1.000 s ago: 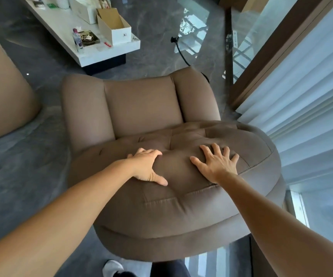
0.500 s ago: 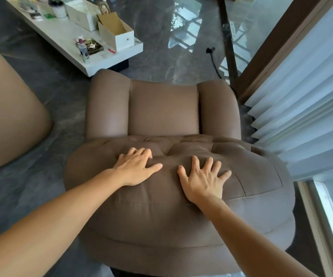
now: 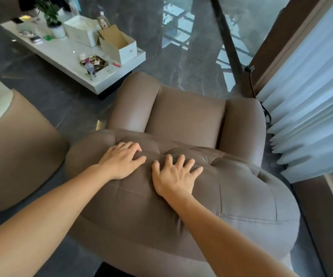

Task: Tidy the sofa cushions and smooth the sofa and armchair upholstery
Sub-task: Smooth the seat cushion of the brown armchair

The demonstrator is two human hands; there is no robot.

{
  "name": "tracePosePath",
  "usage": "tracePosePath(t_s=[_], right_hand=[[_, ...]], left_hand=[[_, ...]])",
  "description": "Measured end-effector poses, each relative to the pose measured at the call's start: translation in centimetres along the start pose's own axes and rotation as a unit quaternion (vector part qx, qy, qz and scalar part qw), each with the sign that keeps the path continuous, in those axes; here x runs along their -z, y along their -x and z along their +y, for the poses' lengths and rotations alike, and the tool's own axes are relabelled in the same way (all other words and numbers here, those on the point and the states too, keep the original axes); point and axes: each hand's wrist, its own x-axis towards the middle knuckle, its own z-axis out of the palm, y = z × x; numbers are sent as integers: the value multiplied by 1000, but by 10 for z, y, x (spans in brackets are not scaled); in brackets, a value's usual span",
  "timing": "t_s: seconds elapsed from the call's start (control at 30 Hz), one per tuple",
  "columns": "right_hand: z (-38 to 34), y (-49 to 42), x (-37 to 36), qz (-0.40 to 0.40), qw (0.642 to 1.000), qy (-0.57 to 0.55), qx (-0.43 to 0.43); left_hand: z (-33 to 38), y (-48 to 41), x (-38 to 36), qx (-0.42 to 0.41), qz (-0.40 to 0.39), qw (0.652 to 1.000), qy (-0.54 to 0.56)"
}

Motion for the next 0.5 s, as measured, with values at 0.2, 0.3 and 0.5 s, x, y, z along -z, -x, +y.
tracePosePath(t_s=[0.2, 0.3, 0.5], right_hand=[[-71, -26, -6, 0, 999, -41, 26], [-107, -31, -9, 10, 998, -56, -7], [-156, -46, -7, -18, 995, -90, -47]], left_hand=[[-70, -22, 31, -48, -10, 999, -20], [-100, -33, 48, -75, -19, 997, -18], [-145, -57, 73, -111, -45, 993, -19]])
